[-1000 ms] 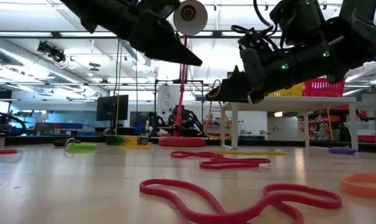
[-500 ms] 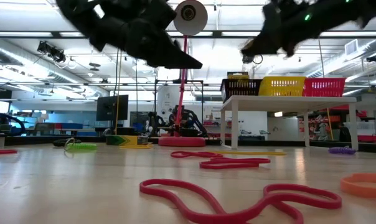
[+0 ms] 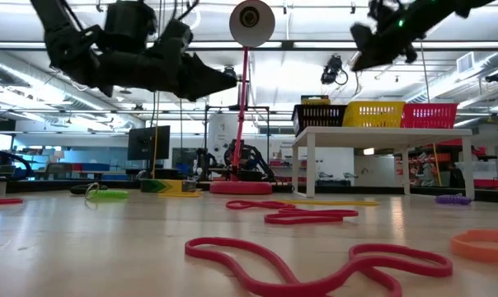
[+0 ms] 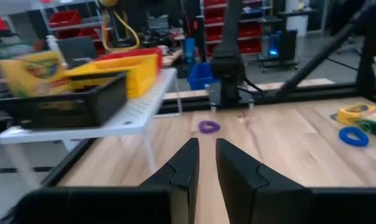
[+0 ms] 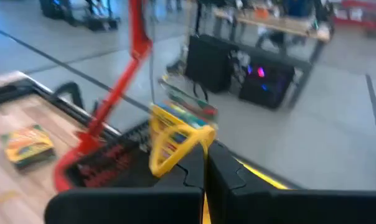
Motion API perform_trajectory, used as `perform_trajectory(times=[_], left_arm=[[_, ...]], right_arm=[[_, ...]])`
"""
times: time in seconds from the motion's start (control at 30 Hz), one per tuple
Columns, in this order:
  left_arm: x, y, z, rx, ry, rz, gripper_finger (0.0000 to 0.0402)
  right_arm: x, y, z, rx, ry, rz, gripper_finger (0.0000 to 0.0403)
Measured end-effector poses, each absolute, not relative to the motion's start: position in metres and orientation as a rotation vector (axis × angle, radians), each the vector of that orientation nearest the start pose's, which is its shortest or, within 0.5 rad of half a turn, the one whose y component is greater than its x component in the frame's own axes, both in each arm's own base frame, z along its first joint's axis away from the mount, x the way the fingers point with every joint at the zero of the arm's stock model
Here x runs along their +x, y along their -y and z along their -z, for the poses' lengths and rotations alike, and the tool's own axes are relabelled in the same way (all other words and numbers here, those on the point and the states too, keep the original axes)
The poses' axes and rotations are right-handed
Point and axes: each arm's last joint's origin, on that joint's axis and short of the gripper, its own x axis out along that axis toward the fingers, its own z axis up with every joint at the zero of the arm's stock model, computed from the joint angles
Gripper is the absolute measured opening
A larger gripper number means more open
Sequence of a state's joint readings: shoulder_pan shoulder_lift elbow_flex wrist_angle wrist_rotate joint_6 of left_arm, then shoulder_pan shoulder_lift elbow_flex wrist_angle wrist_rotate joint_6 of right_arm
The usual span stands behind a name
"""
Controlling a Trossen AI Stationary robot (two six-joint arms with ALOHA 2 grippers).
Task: Pick & Place Office Desk Supplies
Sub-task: Put the bottom yellow rubber band into the yellow bin
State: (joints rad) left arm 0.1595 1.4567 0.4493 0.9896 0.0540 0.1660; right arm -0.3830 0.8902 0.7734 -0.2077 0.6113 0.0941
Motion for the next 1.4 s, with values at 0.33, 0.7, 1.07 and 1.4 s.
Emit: perform_trajectory(times=[0.33,0.7,1.07,1.4], left_arm=[[0.233,-0.036,-0.205,0.172,0.064,-0.124,0.0059],[0.228,-0.035,-0.204,0.151,0.051,-0.119,0.0059],[0.228,-0.035,-0.205,0.111,0.054,-0.125,0.0059],[0.228,-0.035,-0.205,0.100,0.056,-0.125,0.0059]], right_arm=[[0.165,0.139,-0.271,0.313,-0.509,1.026,0.0010],[0.166,0.141,-0.299,0.332,-0.573,1.071,0.0159],[0.176,0.147,-0.308,0.429,-0.726,1.052,0.0232],[0.184,0.153,-0.330,0.486,-0.802,1.056,0.0295]])
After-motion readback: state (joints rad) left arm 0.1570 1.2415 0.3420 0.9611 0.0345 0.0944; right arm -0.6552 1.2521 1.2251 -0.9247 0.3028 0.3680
